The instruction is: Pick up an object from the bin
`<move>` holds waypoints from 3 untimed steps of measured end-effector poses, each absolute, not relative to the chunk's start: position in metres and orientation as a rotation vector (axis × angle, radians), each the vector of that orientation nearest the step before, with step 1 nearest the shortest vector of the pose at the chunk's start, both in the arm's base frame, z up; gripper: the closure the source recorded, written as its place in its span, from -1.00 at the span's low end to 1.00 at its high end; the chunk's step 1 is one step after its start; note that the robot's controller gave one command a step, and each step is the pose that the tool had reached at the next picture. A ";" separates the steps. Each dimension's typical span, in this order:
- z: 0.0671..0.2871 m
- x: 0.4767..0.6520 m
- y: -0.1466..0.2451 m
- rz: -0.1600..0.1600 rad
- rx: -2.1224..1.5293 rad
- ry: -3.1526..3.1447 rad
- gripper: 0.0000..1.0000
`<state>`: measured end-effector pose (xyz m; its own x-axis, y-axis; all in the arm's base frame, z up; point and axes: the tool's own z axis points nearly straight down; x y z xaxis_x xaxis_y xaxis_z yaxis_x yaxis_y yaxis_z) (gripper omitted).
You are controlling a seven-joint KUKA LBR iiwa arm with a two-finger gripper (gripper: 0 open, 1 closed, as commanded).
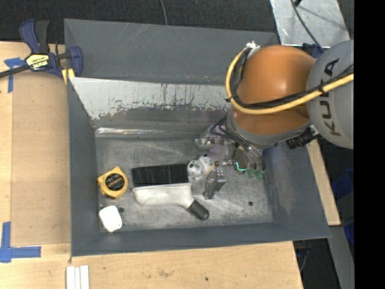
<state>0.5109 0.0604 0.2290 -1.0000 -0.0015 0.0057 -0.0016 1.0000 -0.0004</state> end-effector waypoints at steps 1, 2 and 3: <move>0.233 0.512 0.060 -0.001 0.000 -3.144 -1.00; 0.196 0.525 0.072 -0.001 0.067 -3.153 -1.00; 0.181 0.493 0.103 0.002 0.171 -3.129 -1.00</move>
Offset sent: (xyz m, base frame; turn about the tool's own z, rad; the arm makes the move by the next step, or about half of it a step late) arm 0.0227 0.0264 -0.0874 -0.0946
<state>0.4927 0.1031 0.1808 -0.9940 -0.1092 0.0079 -0.1092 0.9940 -0.0010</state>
